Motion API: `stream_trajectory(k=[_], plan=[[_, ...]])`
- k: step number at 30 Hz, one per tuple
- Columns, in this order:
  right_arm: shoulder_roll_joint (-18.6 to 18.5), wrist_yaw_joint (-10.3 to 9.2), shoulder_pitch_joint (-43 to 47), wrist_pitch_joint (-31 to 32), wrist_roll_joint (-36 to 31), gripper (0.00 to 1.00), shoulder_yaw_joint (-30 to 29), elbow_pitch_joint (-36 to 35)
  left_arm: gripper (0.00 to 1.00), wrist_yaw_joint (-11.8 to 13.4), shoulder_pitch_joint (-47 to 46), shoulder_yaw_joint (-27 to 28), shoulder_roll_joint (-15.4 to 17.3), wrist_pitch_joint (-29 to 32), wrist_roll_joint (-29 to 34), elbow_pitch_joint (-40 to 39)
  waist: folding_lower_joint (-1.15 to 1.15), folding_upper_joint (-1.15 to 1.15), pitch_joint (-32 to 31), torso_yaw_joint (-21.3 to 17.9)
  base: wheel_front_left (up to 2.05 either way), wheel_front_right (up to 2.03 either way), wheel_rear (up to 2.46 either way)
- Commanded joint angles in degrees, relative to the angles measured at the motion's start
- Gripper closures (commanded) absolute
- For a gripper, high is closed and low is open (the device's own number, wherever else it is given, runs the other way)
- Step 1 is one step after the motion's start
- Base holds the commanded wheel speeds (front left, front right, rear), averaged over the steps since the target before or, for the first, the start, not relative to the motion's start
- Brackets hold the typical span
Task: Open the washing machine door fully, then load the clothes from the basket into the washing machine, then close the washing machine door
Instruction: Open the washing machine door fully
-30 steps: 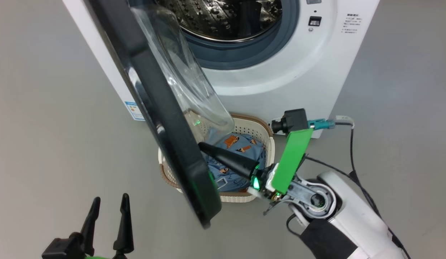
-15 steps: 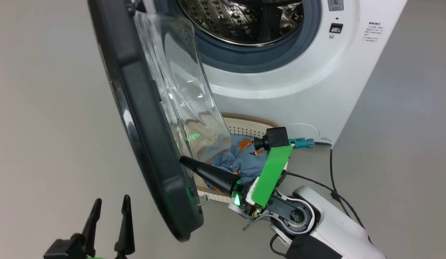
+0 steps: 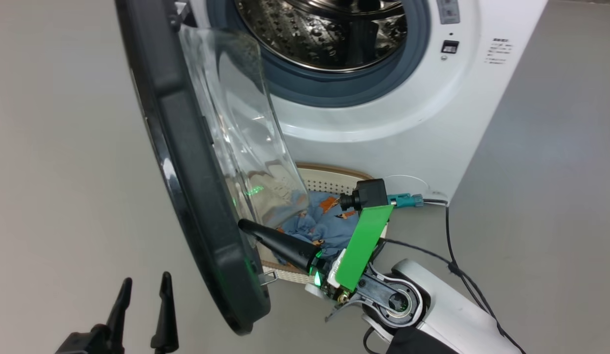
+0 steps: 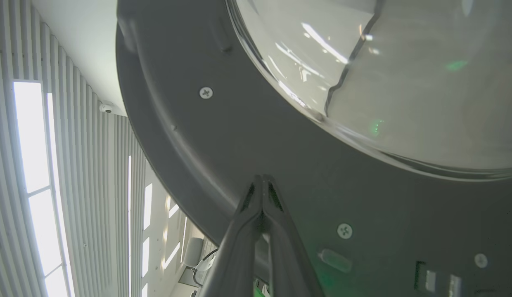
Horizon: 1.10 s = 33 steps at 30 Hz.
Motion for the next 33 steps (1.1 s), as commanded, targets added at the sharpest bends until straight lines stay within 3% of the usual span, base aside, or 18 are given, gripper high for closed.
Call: stream_trajectory(k=[1, 2, 4, 5, 6, 7, 13, 15, 18, 22, 26, 33], plan=[[1.94, 0.11, -0.68, -1.13, -1.86, 1.0, -0.55, -2.19, 0.0, -0.15, -0.69, 2.38, 0.68, -0.37, 0.64, -1.07, 0.0, 0.0, -0.47, -1.14, 0.0, 0.0, 0.0], [1.94, 0.11, -0.34, -1.6, -3.11, 0.95, -0.94, -2.63, 0.0, -0.18, -0.72, 2.67, 0.68, -0.37, 0.78, -1.06, 0.0, 0.0, -0.57, -1.57, 0.0, 0.0, 0.0], [1.94, 0.11, 0.52, -2.81, -6.17, 0.64, -1.96, -3.89, 0.0, -0.29, -0.72, 3.39, 0.68, -0.37, 1.04, -1.03, 0.0, 0.0, -0.74, -2.47, 0.0, 0.0, 0.0], [1.94, 0.11, 1.02, -3.88, -8.29, 0.47, -2.57, -4.47, 0.0, -0.39, -0.68, 3.8, 0.68, -0.37, 1.23, -0.99, 0.0, 0.0, -0.91, -2.95, 0.0, 0.0, 0.0], [1.84, 0.11, 1.72, -4.74, -10.0, 0.18, -3.03, -5.25, 0.0, -0.5, -0.6, 4.29, 0.68, -0.37, 1.41, -0.92, 0.0, 0.0, -1.09, -3.46, 0.0, 0.0, 0.0], [1.41, 0.11, 2.39, -5.77, -11.75, 0.01, -3.43, -6.2, 0.0, -0.62, -0.47, 4.8, 0.68, -0.37, 1.56, -0.88, 0.0, 0.0, -1.25, -4.0, 0.0, 0.0, 0.0], [-3.47, 0.11, 5.74, -13.86, -19.79, 0.0, -3.91, -10.03, 0.0, -2.32, 0.52, 6.93, 0.68, -0.37, 3.64, -0.1, 0.0, 0.0, -2.75, -6.95, 0.0, 0.0, 0.0], [-6.78, 0.11, 6.5, -18.49, -24.18, 0.0, -2.74, -10.26, 0.0, -2.89, 0.86, 8.3, 0.68, -0.37, 4.38, 0.04, 0.0, 0.0, -3.32, -8.12, 0.0, 0.0, 0.0], [-11.9, 0.11, 7.56, -26.79, -30.53, 0.0, -0.64, -8.68, 0.0, -3.78, 1.28, 10.31, 0.68, -0.37, 5.2, 0.11, 0.0, 0.0, -4.03, -9.77, 0.0, 0.0, 0.0], [-16.44, 0.11, 9.85, -30.53, -37.21, 0.0, -1.41, -5.45, 0.0, -4.63, 2.24, 12.21, 0.68, -0.37, 5.99, -0.04, 0.0, 0.0, -4.88, -12.0, 0.0, 0.0, 0.0], [-16.49, 0.11, 14.67, -30.69, -46.22, 0.0, -10.43, -4.9, 0.0, -5.09, 3.23, 13.47, 0.68, -0.37, 6.28, -0.17, 0.0, 0.0, -5.75, -14.1, 0.0, 0.0, 0.0], [-14.51, 0.11, 23.53, -30.71, -62.27, 0.0, -20.86, -5.9, 0.0, -5.81, 4.97, 14.77, 0.68, -0.37, 6.73, -0.09, 0.0, 0.0, -7.27, -16.75, 0.0, 0.0, 0.0]])
